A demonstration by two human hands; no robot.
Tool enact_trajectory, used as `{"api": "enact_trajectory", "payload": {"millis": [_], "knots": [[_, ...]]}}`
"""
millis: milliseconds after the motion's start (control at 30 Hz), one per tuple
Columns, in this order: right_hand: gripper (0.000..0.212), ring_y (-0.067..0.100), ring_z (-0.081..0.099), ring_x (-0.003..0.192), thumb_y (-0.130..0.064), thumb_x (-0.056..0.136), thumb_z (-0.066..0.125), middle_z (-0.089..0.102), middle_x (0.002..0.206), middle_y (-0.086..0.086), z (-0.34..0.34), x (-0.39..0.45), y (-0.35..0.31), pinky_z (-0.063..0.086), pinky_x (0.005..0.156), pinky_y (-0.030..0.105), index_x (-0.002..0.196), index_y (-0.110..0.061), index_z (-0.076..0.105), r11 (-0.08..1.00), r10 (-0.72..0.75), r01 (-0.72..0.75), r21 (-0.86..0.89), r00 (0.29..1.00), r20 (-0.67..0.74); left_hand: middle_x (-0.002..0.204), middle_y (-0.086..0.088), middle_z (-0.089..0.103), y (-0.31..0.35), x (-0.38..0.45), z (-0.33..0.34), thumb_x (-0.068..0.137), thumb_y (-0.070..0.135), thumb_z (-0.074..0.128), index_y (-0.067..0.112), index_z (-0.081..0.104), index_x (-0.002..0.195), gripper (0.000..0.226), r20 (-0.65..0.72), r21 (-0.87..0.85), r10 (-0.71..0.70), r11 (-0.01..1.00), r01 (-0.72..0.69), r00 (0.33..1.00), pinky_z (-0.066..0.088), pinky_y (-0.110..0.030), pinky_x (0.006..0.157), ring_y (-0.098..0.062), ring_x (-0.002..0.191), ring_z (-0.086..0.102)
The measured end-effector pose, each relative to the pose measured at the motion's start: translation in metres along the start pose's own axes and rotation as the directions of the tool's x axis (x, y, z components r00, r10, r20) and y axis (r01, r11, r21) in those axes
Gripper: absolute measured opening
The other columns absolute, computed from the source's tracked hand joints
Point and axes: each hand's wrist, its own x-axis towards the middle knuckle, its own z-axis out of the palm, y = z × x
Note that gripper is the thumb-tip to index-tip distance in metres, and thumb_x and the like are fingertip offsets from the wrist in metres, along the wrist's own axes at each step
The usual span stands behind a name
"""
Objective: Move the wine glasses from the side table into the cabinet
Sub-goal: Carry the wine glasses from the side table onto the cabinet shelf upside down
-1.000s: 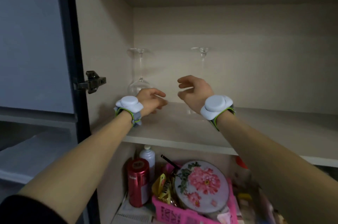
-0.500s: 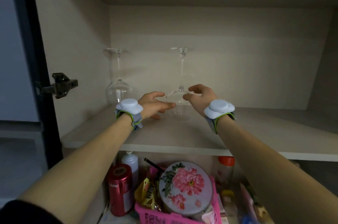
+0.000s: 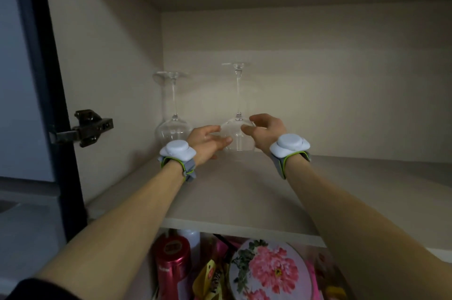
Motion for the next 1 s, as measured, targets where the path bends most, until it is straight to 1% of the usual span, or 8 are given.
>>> {"api": "enact_trajectory", "payload": {"millis": [133,233,300,400,567,700,867,1000], "knots": [[0.058,0.026,0.065,0.101,-0.051,0.059,0.068,0.065,0.113,-0.002,0.013,0.013,0.007,0.055,0.09,0.045,0.113,-0.031,0.066,1.0,0.004,-0.004,0.009,1.0,0.021,0.108,-0.008,0.067,-0.008,0.007,-0.001,0.086,0.02,0.071,0.009,0.047,0.138,0.058,-0.039,0.027,0.014,1.0,-0.013,0.999,0.054,-0.027,0.065,-0.018,0.091,0.064],[0.05,0.026,0.065,0.101,-0.047,0.068,0.071,0.065,0.114,-0.002,0.016,0.016,0.012,0.055,0.09,0.044,0.114,-0.029,0.066,1.0,-0.013,0.013,-0.006,1.0,-0.003,0.118,-0.012,0.066,-0.011,0.012,0.0,0.087,0.019,0.071,0.009,0.046,0.139,0.059,-0.04,0.03,0.003,1.0,-0.002,0.999,0.054,-0.028,0.067,-0.019,0.095,0.063],[0.042,0.025,0.065,0.102,-0.041,0.075,0.072,0.065,0.116,-0.001,0.018,0.019,0.016,0.054,0.092,0.043,0.115,-0.027,0.066,0.999,-0.038,0.037,-0.03,0.999,-0.011,0.116,-0.011,0.066,-0.013,0.015,0.0,0.087,0.018,0.07,0.009,0.046,0.139,0.058,-0.035,0.032,-0.005,0.999,0.006,0.999,0.054,-0.028,0.07,-0.019,0.097,0.061],[0.04,0.024,0.064,0.104,-0.038,0.078,0.071,0.065,0.118,-0.002,0.019,0.023,0.02,0.053,0.094,0.042,0.116,-0.027,0.065,0.997,-0.064,0.064,-0.05,0.998,-0.004,0.114,-0.01,0.066,-0.015,0.018,-0.001,0.087,0.017,0.07,0.009,0.045,0.139,0.058,-0.036,0.021,-0.013,1.0,0.014,0.999,0.053,-0.028,0.07,-0.018,0.096,0.06],[0.045,0.028,0.065,0.102,-0.042,0.078,0.069,0.064,0.12,0.0,0.023,0.03,0.025,0.053,0.094,0.045,0.119,-0.026,0.063,0.992,-0.095,0.099,-0.084,0.994,0.043,0.101,-0.008,0.063,-0.016,0.02,0.002,0.087,0.013,0.07,0.008,0.047,0.138,0.056,-0.061,0.018,-0.032,0.999,0.033,0.998,0.051,-0.027,0.063,-0.015,0.082,0.059],[0.046,0.027,0.062,0.106,-0.04,0.082,0.068,0.061,0.123,0.002,0.024,0.035,0.03,0.053,0.093,0.045,0.125,-0.025,0.059,0.99,-0.099,0.103,-0.092,0.994,0.04,0.103,-0.007,0.062,-0.017,0.024,0.005,0.087,0.015,0.069,0.01,0.046,0.139,0.057,-0.067,0.007,-0.051,0.999,0.051,0.996,0.052,-0.028,0.062,-0.017,0.091,0.058],[0.047,0.025,0.055,0.121,-0.038,0.091,0.061,0.057,0.133,0.004,0.02,0.034,0.032,0.041,0.105,0.032,0.133,-0.019,0.054,0.98,-0.103,0.114,-0.164,0.992,0.076,0.103,-0.007,0.063,-0.022,0.029,0.006,0.088,0.016,0.069,0.012,0.046,0.139,0.056,-0.051,0.004,-0.065,0.998,0.066,0.997,0.053,-0.03,0.065,-0.019,0.09,0.058],[0.046,0.026,0.052,0.126,-0.037,0.094,0.056,0.054,0.139,0.005,0.02,0.036,0.032,0.038,0.109,0.034,0.137,-0.02,0.052,0.971,-0.114,0.132,-0.2,0.988,0.099,0.101,-0.007,0.063,-0.026,0.032,0.004,0.089,0.016,0.068,0.013,0.047,0.137,0.053,-0.053,0.03,-0.05,0.998,0.051,0.997,0.052,-0.028,0.062,-0.02,0.082,0.06]]}}
